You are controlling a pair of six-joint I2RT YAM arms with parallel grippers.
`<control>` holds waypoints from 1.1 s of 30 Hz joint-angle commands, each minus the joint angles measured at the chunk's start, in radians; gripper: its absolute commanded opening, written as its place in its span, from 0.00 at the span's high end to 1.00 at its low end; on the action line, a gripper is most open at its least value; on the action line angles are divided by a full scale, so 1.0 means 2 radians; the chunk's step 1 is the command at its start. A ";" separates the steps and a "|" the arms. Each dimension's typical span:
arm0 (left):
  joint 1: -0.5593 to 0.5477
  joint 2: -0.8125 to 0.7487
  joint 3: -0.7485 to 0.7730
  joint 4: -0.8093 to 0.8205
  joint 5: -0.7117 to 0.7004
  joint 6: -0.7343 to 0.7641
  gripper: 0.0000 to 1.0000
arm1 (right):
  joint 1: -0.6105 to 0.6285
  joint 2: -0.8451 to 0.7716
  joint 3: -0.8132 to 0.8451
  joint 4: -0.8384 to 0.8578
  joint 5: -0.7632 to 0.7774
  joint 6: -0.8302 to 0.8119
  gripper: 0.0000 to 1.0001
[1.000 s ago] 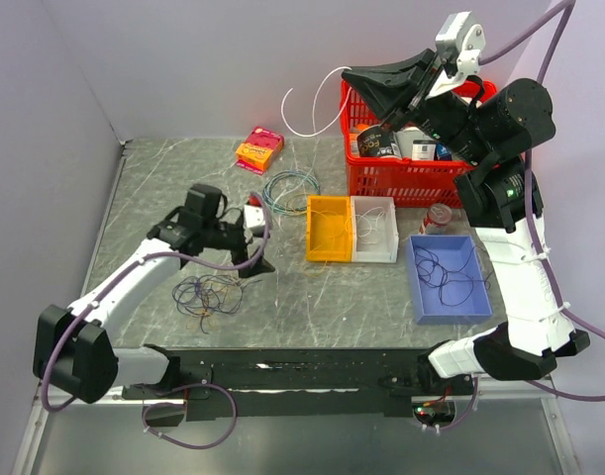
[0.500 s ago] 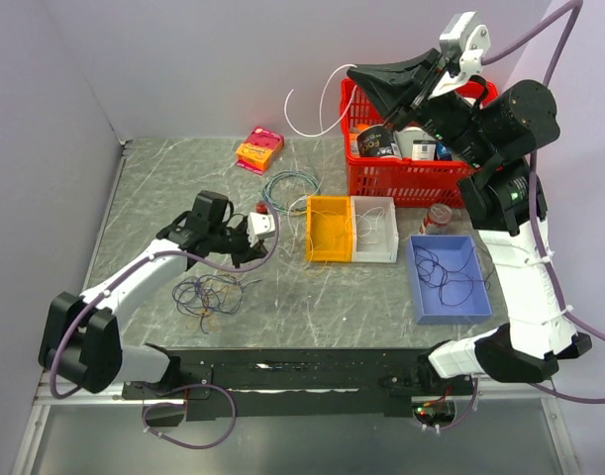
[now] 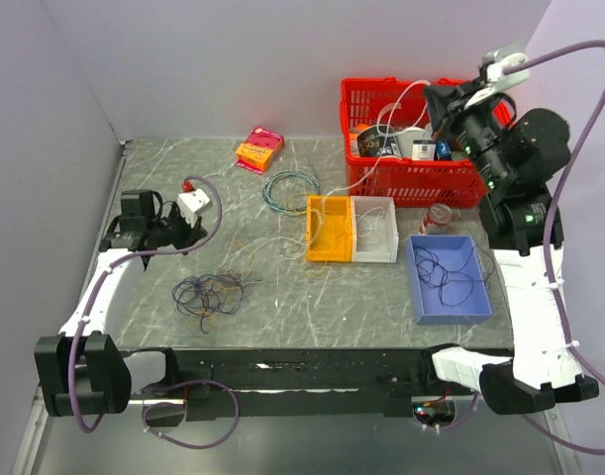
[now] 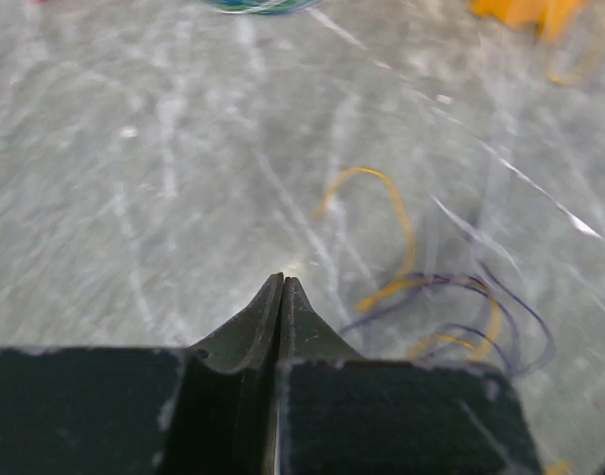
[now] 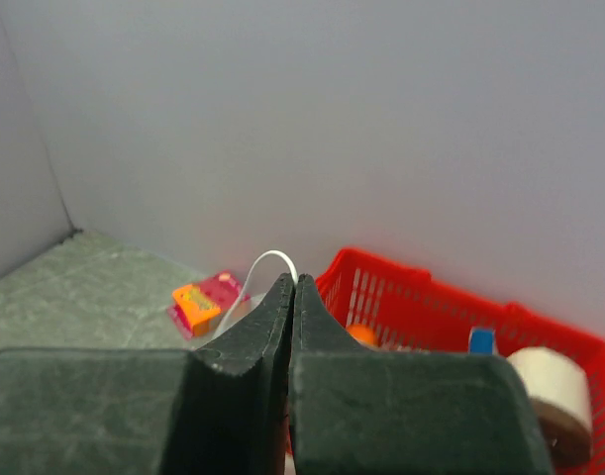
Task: Untangle the cables
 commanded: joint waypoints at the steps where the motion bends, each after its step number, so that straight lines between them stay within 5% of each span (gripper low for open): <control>1: -0.010 -0.016 0.016 -0.071 0.118 0.064 0.85 | -0.005 -0.026 -0.025 0.051 -0.021 0.039 1.00; 2: -0.026 -0.015 0.016 -0.050 0.120 0.041 0.71 | -0.005 -0.023 -0.021 0.047 -0.027 0.043 1.00; 3: -0.038 -0.012 0.015 -0.031 0.113 0.022 0.44 | -0.005 -0.019 -0.017 0.046 -0.029 0.048 1.00; 4: -0.067 -0.009 0.014 -0.015 0.094 0.008 0.35 | -0.005 -0.017 -0.011 0.045 -0.032 0.049 1.00; 6: -0.095 0.009 0.015 0.019 0.085 -0.017 0.22 | -0.005 -0.015 -0.007 0.043 -0.034 0.052 1.00; 10: -0.177 0.059 0.032 0.050 0.041 -0.035 0.14 | -0.005 -0.014 0.000 0.038 -0.040 0.054 1.00; 22: -0.248 0.189 0.096 0.083 -0.045 0.024 0.12 | -0.005 -0.018 0.012 0.033 -0.059 0.056 1.00; 33: -0.248 0.251 0.134 0.059 -0.071 0.033 0.49 | -0.005 -0.018 0.010 0.037 -0.071 0.056 1.00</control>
